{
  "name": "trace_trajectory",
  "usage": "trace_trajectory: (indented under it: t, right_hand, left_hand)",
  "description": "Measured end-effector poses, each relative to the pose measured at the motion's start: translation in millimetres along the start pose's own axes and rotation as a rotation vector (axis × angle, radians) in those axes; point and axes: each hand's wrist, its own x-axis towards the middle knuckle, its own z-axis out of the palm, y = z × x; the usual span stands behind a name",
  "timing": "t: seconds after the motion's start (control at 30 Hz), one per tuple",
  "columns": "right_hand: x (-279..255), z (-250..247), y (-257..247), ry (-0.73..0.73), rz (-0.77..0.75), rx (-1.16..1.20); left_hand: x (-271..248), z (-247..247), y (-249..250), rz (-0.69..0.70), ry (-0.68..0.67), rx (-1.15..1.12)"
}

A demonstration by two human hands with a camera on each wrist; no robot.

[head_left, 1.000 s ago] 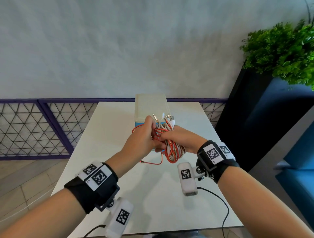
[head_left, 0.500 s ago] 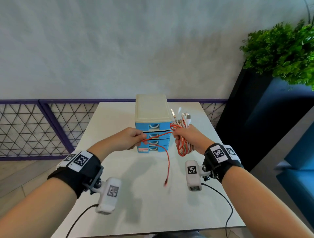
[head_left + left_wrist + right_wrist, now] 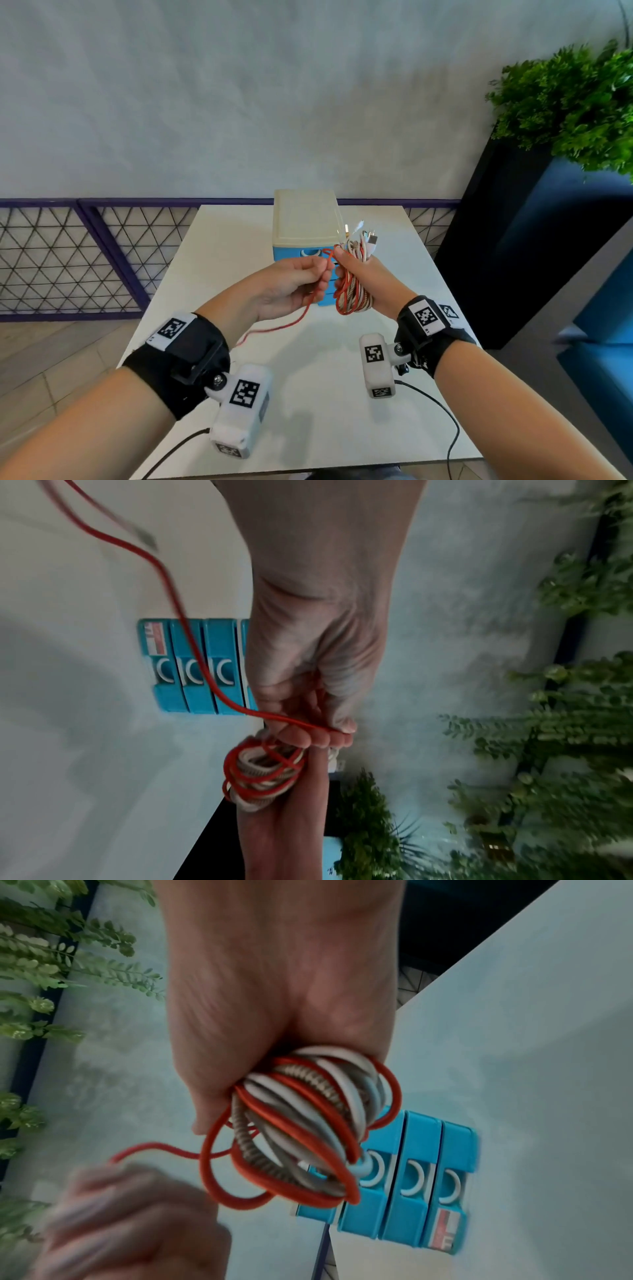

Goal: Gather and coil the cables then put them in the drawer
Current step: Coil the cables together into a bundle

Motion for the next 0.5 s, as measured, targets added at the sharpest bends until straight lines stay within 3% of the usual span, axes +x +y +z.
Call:
trace_trajectory:
  t: [0.13, 0.23, 0.3, 0.4, 0.5]
  right_hand:
    - [-5.7, 15.2, -7.1, -0.050, 0.030, 0.072]
    - [-7.0, 20.9, -11.1, -0.222, 0.133, 0.189]
    - [-6.6, 19.5, -10.1, -0.250, 0.160, 0.247]
    - [-6.2, 16.2, -7.3, -0.189, 0.093, 0.232]
    - [-8.3, 17.4, -9.5, -0.022, 0.035, 0.103]
  left_hand:
    - [5.2, 14.9, -9.2, 0.052, 0.031, 0.179]
    - [8.0, 16.4, -9.3, 0.057, 0.100, 0.222]
    - [7.7, 14.9, -5.7, 0.048, 0.120, 0.258]
    - [5.0, 15.3, -3.1, 0.019, 0.117, 0.343]
    - [1.3, 16.3, -6.7, 0.000, 0.101, 0.361]
